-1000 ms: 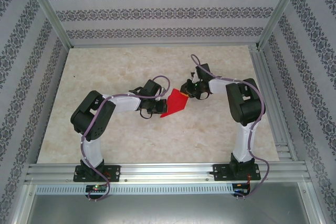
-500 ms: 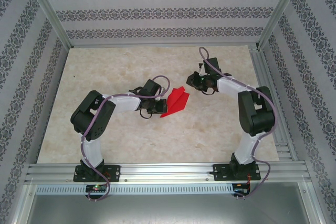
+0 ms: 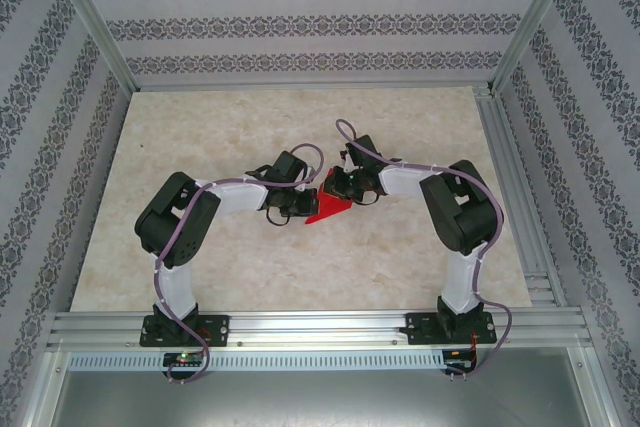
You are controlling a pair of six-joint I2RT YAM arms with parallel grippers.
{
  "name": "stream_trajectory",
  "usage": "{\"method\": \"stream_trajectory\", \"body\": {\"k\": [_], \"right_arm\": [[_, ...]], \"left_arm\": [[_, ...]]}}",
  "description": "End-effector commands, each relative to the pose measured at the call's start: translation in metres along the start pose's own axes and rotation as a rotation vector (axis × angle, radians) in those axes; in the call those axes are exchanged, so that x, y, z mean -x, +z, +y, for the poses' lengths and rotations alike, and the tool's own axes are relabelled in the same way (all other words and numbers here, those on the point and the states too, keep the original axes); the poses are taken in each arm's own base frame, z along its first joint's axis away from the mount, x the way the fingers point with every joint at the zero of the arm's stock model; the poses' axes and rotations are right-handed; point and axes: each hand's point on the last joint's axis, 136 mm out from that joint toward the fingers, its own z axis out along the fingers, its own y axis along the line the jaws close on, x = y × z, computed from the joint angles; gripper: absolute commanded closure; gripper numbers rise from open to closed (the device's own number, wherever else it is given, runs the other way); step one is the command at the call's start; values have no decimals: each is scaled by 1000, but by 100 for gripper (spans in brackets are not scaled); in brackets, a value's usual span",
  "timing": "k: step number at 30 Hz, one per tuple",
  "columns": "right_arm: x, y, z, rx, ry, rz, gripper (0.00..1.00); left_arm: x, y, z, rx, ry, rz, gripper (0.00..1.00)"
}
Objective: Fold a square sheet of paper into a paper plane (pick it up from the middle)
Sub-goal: Fourth fold the wing at the center of the table.
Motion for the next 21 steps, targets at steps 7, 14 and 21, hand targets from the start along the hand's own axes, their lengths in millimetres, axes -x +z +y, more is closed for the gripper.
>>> {"method": "stream_trajectory", "body": {"k": [7,14,21], "right_arm": [[-13,21,-37,-74,82,42,89],[-17,25,-49,-109,102,49,88],[-18,29,-51,-115,103,59,88]], "left_arm": [[-26,-1,19,75,-20,98,96],[-2,-33,-28,-77,28,3,78],[-19,-28,-22,-70,-4,50,74]]}}
